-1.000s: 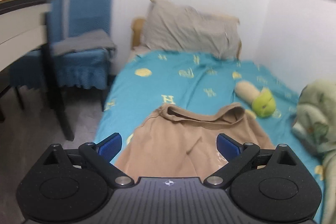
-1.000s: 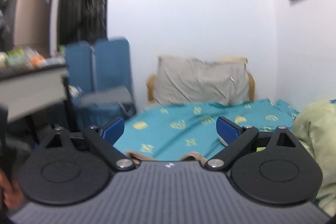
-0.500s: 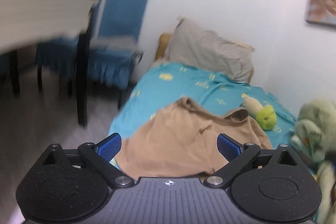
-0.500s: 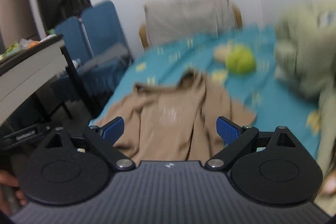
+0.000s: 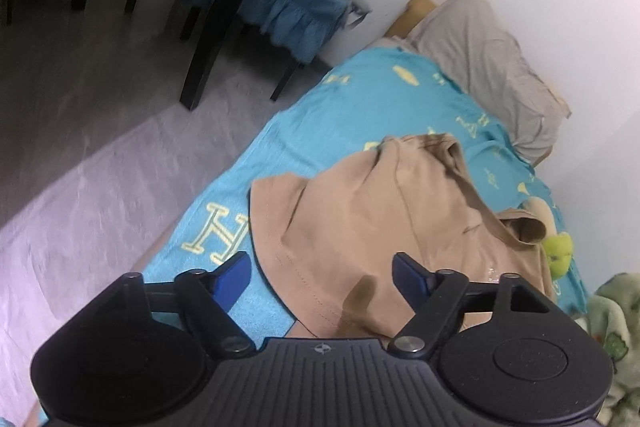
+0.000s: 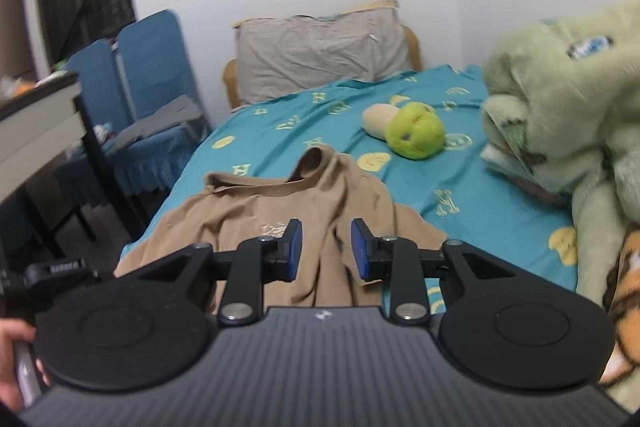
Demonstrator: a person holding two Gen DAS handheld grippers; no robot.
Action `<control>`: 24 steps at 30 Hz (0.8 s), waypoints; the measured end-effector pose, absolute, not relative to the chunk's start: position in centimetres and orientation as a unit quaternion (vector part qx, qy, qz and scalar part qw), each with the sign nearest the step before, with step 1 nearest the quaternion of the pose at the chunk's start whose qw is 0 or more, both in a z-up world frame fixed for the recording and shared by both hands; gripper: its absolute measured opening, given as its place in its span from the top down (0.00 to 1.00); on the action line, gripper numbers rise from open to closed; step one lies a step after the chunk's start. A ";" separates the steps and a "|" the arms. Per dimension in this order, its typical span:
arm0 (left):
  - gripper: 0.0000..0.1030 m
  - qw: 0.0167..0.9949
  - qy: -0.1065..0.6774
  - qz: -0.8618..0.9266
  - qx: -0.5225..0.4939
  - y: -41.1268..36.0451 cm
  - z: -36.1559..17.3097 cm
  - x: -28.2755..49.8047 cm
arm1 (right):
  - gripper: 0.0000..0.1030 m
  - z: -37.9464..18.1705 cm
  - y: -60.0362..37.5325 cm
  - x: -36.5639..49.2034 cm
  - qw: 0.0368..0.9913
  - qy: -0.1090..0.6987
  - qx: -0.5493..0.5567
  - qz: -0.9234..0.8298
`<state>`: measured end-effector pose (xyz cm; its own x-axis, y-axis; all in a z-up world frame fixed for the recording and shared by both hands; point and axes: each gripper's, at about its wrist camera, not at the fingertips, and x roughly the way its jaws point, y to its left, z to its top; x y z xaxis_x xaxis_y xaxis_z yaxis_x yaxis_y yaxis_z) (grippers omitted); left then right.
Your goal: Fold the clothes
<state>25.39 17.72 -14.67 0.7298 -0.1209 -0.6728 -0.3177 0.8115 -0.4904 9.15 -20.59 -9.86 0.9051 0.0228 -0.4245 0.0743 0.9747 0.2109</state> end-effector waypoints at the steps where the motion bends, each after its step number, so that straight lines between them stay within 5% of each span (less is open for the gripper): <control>1: 0.29 0.878 0.366 0.056 -0.304 17.8 -15.0 25.6 | 0.69 -9.9 -20.8 9.2 0.971 0.210 0.113 -0.019; 8: 0.40 0.864 0.368 0.050 -0.341 18.1 -16.7 27.6 | 0.62 -10.1 -20.3 9.3 0.981 0.181 0.072 -0.025; 9: 0.43 0.862 0.367 0.046 -0.348 18.1 -16.8 27.9 | 0.46 -10.3 -20.1 9.6 0.978 0.194 0.071 -0.024; 10: 0.48 0.860 0.368 0.042 -0.353 18.2 -16.9 28.0 | 0.18 -10.5 -20.0 9.9 0.975 0.208 0.070 -0.024; 12: 0.56 0.857 0.369 0.045 -0.357 18.3 -17.0 28.3 | 0.00 -11.2 -19.5 10.7 0.966 0.249 0.067 -0.016; 19: 0.90 0.861 0.373 0.037 -0.345 18.0 -16.9 28.9 | 0.00 -12.5 -19.5 11.8 0.953 0.295 0.072 -0.020; 24: 0.94 0.882 0.331 0.039 -0.333 18.2 -14.5 29.4 | 0.00 -13.0 -20.7 11.6 0.948 0.298 0.109 -0.025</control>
